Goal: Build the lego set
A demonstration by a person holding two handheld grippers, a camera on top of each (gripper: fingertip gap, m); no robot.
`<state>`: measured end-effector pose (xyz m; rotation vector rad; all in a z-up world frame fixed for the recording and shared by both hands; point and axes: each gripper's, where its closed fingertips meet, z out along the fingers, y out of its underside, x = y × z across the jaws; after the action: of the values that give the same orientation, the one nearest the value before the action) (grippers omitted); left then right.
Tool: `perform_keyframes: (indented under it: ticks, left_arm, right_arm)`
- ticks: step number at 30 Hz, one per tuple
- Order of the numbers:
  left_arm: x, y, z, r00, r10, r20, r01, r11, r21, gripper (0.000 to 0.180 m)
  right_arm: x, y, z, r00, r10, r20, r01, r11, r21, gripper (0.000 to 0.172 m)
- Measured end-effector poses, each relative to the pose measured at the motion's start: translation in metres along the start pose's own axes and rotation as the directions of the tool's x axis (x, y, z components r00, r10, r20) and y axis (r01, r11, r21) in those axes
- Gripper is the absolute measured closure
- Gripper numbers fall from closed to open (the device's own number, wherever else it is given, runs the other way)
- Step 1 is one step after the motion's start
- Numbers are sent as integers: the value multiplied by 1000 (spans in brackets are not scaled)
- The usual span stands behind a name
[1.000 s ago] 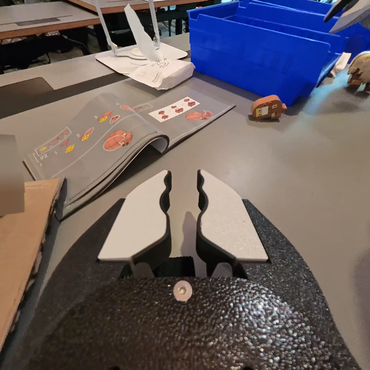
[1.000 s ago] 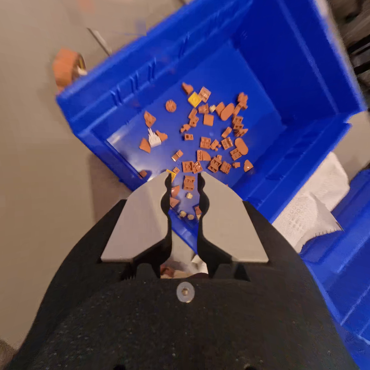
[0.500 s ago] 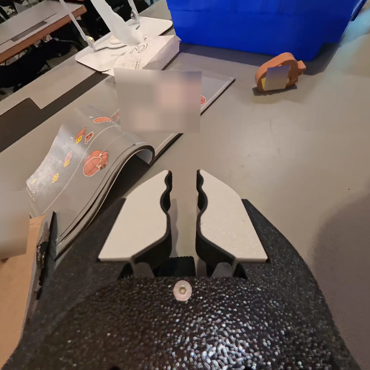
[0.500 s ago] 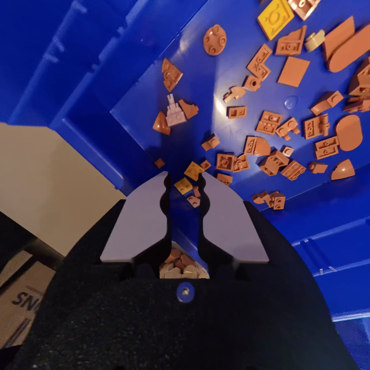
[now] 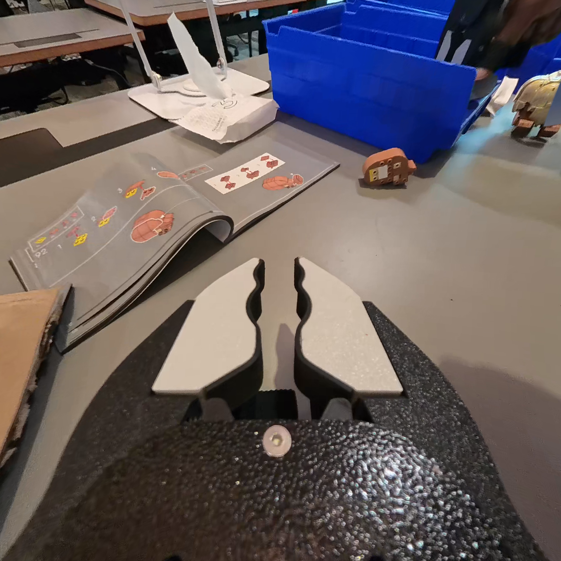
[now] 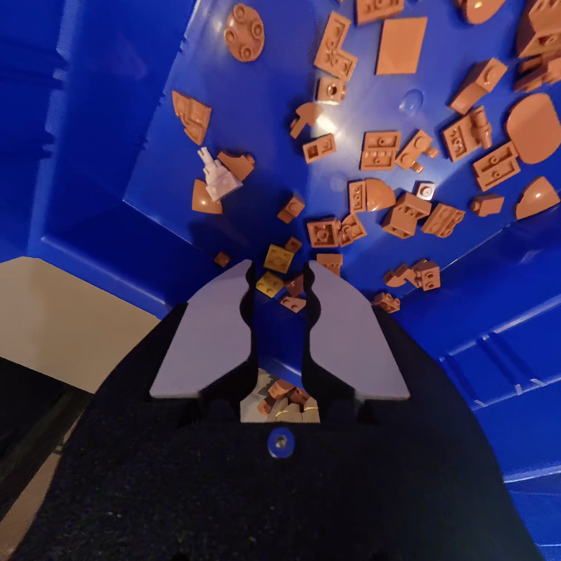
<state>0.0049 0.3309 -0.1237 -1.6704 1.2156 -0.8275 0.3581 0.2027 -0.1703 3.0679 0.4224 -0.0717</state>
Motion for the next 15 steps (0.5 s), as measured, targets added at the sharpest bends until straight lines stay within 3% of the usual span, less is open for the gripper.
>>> perform_keyframes:
  ticks: [15]
  left_arm:
    - [13, -14, -9, 999, 18, -47, -15, 998, 65, 163]
  right_arm:
    - [3, -1, 8, 1000, 12, -24, -16, 987, -163, 152]
